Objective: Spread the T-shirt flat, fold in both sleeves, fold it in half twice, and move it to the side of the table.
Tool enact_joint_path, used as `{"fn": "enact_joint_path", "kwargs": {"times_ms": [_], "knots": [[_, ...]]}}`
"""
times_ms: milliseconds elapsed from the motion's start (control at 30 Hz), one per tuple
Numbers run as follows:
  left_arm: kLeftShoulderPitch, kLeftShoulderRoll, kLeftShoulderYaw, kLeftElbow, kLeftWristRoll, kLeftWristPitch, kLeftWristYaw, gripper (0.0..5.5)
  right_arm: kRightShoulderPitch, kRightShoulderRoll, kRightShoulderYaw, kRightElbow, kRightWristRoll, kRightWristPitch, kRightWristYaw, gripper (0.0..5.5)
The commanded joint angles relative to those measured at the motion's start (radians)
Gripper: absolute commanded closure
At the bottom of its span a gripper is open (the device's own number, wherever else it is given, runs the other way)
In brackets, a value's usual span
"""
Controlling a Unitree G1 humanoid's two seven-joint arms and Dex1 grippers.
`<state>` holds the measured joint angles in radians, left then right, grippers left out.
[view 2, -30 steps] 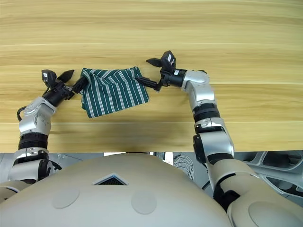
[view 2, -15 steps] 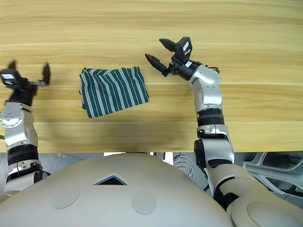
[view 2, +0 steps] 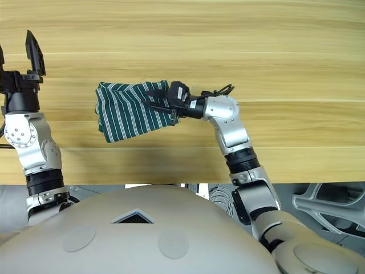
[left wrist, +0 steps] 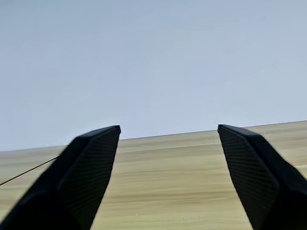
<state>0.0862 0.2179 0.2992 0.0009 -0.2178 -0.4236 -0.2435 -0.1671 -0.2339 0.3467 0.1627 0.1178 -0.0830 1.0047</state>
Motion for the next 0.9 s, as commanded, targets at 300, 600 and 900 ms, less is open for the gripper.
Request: {"fn": "enact_joint_path", "kwargs": {"times_ms": [300, 600, 900], "knots": [[0.021, -0.021, -0.040, -0.003, 0.021, -0.013, 0.003, 1.87, -0.203, 0.154, 0.128, 0.317, -0.201, -0.002, -0.172, 5.48], [0.053, -0.034, -0.069, -0.027, 0.024, -0.010, 0.003, 1.87, -0.329, 0.238, 0.070, 0.656, -0.201, -0.018, -0.243, 5.48], [0.049, -0.037, -0.095, -0.010, 0.027, -0.012, -0.003, 1.87, -0.435, 0.223, -0.095, 0.973, -0.132, -0.080, -0.204, 5.48]]}}
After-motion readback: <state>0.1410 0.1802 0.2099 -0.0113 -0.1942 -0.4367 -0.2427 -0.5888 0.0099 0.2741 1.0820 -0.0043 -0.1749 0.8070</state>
